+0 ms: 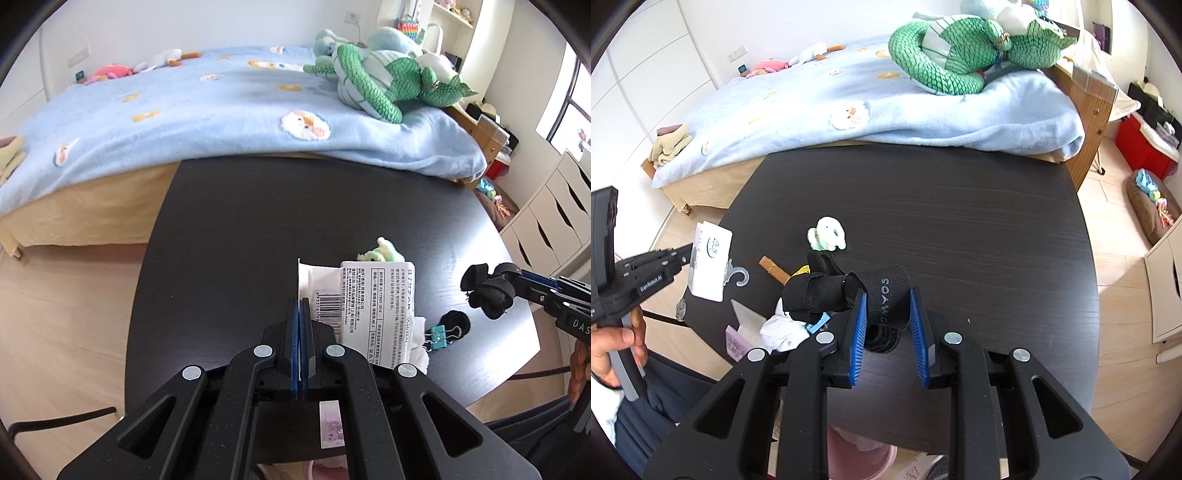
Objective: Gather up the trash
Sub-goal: 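Carry the black strap over the pink bin and open the right gripper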
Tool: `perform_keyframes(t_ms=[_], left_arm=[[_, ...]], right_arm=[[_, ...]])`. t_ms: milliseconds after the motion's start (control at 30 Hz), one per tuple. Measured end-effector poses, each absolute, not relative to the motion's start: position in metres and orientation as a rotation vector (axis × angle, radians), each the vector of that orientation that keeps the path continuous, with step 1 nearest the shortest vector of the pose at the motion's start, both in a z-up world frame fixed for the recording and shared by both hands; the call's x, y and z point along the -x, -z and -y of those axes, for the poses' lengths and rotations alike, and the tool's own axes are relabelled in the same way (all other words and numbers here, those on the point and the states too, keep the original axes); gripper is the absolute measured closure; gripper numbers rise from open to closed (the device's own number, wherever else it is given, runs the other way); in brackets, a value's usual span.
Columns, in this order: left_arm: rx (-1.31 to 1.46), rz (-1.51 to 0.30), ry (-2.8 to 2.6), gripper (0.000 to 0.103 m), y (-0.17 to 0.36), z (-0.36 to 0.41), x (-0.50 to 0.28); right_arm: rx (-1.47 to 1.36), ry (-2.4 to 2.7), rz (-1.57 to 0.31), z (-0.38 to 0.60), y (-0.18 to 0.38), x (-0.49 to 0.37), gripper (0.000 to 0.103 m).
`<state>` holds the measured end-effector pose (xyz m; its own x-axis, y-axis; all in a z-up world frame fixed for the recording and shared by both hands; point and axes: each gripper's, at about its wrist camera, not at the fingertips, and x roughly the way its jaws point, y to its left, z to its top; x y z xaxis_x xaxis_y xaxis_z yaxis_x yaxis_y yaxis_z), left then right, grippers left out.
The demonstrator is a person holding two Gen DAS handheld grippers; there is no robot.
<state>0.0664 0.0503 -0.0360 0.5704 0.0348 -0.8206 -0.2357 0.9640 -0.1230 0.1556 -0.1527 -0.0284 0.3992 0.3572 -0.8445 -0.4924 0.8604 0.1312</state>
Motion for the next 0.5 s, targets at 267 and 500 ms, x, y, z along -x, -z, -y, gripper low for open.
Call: perform_keyframes(t_ms=[267,500], left_arm=[[0.183,-0.916,-0.098,0.102,0.012,-0.035,-0.039],[0.142,-0.916,-0.031,0.102,0.007,-0.014,-0.014]], right_arm=[[0.166,-0.546,-0.999,0.162,0.015,-0.117,0.080],[0.197,-0.554,-0.974,0.167,0.003,-0.084,0.080]])
